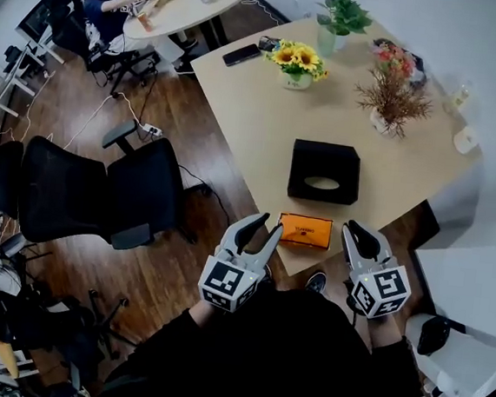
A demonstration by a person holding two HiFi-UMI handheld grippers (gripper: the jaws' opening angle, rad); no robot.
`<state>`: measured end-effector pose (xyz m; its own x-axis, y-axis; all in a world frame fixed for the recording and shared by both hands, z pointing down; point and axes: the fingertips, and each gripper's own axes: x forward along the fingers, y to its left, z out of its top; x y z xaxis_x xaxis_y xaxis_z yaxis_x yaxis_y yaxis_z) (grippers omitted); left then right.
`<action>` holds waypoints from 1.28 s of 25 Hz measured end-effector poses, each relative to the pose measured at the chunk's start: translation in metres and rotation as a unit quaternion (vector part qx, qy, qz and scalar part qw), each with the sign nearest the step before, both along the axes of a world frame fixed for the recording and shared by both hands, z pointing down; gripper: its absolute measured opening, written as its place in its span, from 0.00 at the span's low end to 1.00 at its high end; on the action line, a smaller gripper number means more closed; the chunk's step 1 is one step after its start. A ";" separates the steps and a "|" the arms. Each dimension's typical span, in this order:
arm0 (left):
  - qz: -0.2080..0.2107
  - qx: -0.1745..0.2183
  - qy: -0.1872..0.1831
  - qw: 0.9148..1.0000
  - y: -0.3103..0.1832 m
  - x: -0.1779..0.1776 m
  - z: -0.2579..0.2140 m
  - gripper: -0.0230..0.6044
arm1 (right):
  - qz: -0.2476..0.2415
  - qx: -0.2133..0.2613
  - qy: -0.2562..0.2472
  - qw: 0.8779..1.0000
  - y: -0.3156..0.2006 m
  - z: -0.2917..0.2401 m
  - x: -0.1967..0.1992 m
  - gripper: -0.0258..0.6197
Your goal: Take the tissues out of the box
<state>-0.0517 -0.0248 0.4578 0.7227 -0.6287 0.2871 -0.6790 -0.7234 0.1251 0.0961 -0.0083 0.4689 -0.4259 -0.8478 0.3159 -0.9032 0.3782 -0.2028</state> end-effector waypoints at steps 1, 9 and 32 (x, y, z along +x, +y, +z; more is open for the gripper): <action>0.005 0.002 0.001 1.000 0.004 0.001 -0.001 0.21 | -0.002 -0.001 0.004 1.000 0.004 0.000 -0.002 0.11; 0.001 -0.018 0.014 1.000 0.022 -0.007 0.004 0.18 | 0.005 -0.009 0.003 1.000 0.022 0.004 -0.012 0.05; -0.001 -0.022 0.017 1.000 0.023 -0.005 0.004 0.17 | 0.008 0.002 -0.001 1.000 0.024 -0.008 -0.012 0.04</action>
<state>-0.0566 -0.0013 0.4621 0.7314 -0.6171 0.2902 -0.6750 -0.7159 0.1789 0.0838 0.0156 0.4607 -0.4131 -0.8557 0.3116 -0.9087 0.3647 -0.2032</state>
